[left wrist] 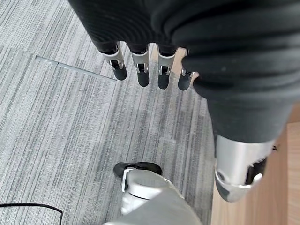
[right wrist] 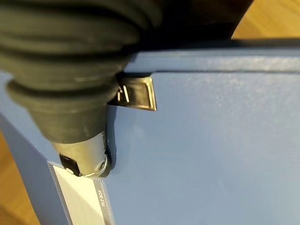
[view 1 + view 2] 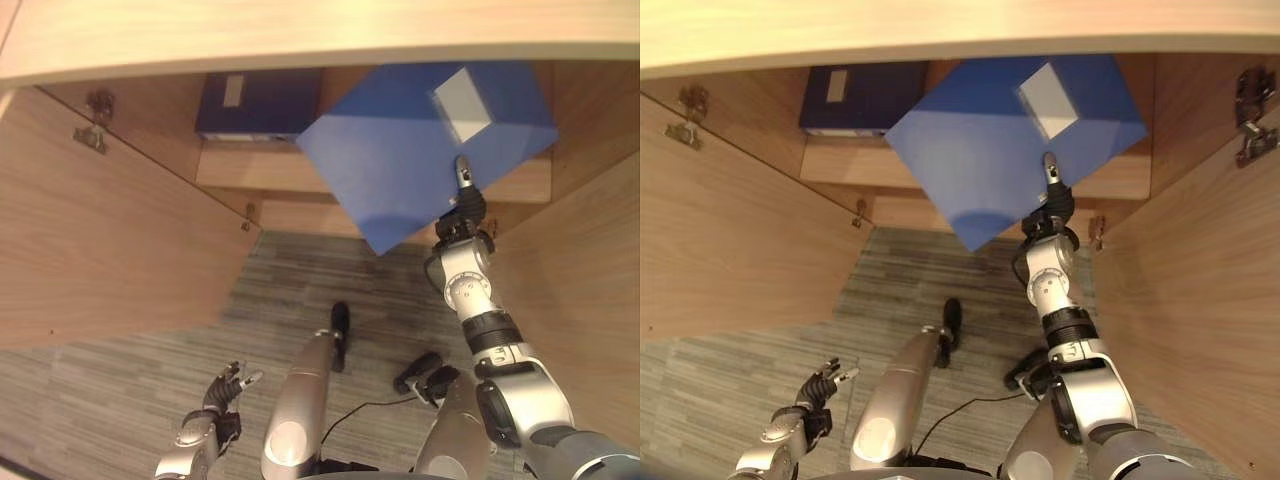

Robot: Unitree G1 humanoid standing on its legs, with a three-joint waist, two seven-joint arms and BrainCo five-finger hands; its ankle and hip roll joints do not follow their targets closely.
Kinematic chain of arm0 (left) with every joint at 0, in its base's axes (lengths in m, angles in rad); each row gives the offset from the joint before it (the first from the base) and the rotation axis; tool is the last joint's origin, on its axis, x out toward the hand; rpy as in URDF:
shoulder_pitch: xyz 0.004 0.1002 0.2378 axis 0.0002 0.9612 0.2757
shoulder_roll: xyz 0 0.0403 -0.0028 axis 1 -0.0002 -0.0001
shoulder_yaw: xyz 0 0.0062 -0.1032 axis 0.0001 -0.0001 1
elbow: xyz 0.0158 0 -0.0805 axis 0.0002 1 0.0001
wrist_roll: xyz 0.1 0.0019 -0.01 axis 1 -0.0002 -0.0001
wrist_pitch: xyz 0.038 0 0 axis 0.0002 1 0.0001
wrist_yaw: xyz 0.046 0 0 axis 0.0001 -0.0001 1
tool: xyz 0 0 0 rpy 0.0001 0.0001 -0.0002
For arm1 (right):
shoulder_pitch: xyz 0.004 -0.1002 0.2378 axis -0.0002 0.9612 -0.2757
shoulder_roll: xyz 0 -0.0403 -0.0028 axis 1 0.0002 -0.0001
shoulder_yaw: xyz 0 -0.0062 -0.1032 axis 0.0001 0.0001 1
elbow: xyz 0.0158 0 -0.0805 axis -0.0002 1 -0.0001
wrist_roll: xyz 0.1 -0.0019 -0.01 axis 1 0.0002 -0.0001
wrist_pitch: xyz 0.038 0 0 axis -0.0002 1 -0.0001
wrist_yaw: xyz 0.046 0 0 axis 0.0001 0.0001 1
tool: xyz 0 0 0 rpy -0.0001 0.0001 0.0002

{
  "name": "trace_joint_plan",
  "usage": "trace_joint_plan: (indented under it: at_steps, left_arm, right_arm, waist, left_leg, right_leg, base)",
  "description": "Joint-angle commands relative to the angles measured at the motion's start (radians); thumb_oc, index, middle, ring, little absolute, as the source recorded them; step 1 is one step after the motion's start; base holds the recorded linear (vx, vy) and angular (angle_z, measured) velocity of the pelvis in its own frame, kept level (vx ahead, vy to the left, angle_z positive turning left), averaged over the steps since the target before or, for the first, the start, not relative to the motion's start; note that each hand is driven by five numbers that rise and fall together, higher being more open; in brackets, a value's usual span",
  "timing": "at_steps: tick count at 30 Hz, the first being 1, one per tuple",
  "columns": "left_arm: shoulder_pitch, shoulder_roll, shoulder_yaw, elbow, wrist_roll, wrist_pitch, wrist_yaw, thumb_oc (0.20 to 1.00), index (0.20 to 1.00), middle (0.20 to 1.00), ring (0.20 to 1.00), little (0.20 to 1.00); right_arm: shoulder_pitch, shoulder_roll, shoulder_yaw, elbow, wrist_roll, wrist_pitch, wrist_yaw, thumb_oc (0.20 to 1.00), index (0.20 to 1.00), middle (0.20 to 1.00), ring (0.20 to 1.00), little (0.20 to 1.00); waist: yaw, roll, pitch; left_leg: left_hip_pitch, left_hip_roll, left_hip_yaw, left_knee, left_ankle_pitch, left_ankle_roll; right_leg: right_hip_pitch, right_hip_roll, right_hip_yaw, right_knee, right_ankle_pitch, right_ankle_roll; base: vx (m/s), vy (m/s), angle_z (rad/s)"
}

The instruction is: Put the empty folder in the office cabinet

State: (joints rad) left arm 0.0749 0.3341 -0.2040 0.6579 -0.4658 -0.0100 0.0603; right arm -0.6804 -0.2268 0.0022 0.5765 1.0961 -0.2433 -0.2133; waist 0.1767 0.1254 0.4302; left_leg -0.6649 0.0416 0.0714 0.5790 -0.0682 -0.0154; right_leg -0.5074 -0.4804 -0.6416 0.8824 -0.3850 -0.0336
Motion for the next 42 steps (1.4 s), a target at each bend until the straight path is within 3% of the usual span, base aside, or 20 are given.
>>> trace_joint_plan:
  at_steps: [1, 3, 9, 13, 19, 23, 33, 42]
  left_arm:
    - [0.067, 0.06, -0.022, -0.004, -0.008, -0.014, 0.025, 1.0, 1.0, 1.0, 1.0, 1.0]
    - [0.067, 0.061, -0.024, -0.003, -0.005, -0.013, 0.027, 1.0, 1.0, 1.0, 1.0, 1.0]
    - [0.04, 0.069, -0.046, 0.052, 0.002, -0.01, 0.063, 1.0, 1.0, 1.0, 1.0, 1.0]
    - [0.021, 0.08, -0.054, 0.086, -0.018, -0.007, 0.093, 1.0, 1.0, 1.0, 1.0, 1.0]
    - [0.016, 0.106, -0.058, 0.116, -0.025, -0.01, 0.102, 1.0, 1.0, 1.0, 1.0, 1.0]
    - [0.022, 0.116, -0.056, 0.113, -0.041, -0.018, 0.118, 1.0, 1.0, 1.0, 1.0, 1.0]
    - [0.067, 0.139, -0.057, 0.126, -0.082, -0.006, 0.132, 1.0, 1.0, 1.0, 1.0, 1.0]
    - [0.093, 0.131, -0.045, 0.18, -0.142, 0.002, 0.145, 1.0, 1.0, 1.0, 1.0, 1.0]
  right_arm:
    - [-0.026, -0.004, -0.027, -0.128, 0.038, -0.099, 0.011, 0.2, 0.2, 0.2, 0.2, 0.2]
    - [-0.035, -0.006, -0.033, -0.133, 0.038, -0.108, 0.003, 0.2, 0.2, 0.2, 0.2, 0.2]
    - [-0.189, -0.021, -0.138, -0.051, 0.093, -0.215, -0.088, 0.2, 0.2, 0.2, 0.2, 0.2]
    - [-0.322, -0.087, -0.219, 0.137, 0.151, -0.248, -0.192, 0.2, 0.2, 0.2, 0.2, 0.2]
    - [-0.484, -0.26, -0.214, 0.441, 0.191, -0.172, -0.239, 0.2, 0.2, 0.2, 0.2, 0.2]
    - [-0.542, -0.326, -0.183, 0.503, 0.202, -0.144, -0.248, 0.2, 0.2, 0.2, 0.2, 0.2]
    - [-0.643, -0.432, -0.106, 0.603, 0.212, -0.108, -0.272, 0.2, 0.2, 0.2, 0.2, 0.2]
    - [-0.738, -0.507, -0.03, 0.647, 0.242, -0.073, -0.271, 0.2, 0.2, 0.2, 0.2, 0.2]
  waist:
    - [0.016, -0.004, -0.095]
    - [0.02, -0.005, -0.099]
    - [0.04, -0.016, -0.119]
    - [0.057, -0.027, -0.147]
    - [0.082, -0.041, -0.178]
    - [0.097, -0.042, -0.168]
    - [0.118, -0.006, -0.148]
    - [0.128, 0.017, -0.157]
  left_leg:
    - [0.022, -0.021, -0.022, 0.127, -0.197, 0.048]
    - [0.01, -0.022, -0.027, 0.138, -0.202, 0.047]
    - [-0.042, -0.033, -0.052, 0.184, -0.213, 0.042]
    - [-0.054, -0.053, -0.073, 0.174, -0.218, 0.043]
    - [-0.088, -0.061, -0.101, 0.162, -0.205, 0.035]
    - [-0.109, -0.062, -0.107, 0.177, -0.206, 0.033]
    - [-0.232, -0.069, -0.114, 0.327, -0.252, 0.041]
    - [-0.34, -0.063, -0.09, 0.423, -0.287, 0.046]
  right_leg:
    - [0.022, 0.015, 0.138, -0.083, 0.079, 0.06]
    - [0.012, 0.01, 0.139, -0.069, 0.067, 0.055]
    - [-0.007, -0.01, 0.131, -0.023, 0.03, 0.043]
    - [-0.007, -0.025, 0.121, -0.012, 0.017, 0.039]
    - [-0.016, -0.031, 0.098, -0.003, -0.001, 0.034]
    - [-0.029, -0.036, 0.098, 0.015, -0.009, 0.032]
    - [-0.146, -0.076, 0.148, 0.17, -0.093, -0.008]
    - [-0.278, -0.126, 0.205, 0.289, -0.121, -0.012]
  base:
    - [0.02, -0.039, 0.12]
    - [0.03, -0.036, 0.14]
    - [0.04, -0.041, 0.1]
    - [0.03, -0.039, 0.14]
    - [0.02, -0.031, 0.16]
    - [0.0, -0.019, 0.15]
    - [-0.01, -0.007, 0.09]
    - [-0.01, 0.016, -0.02]
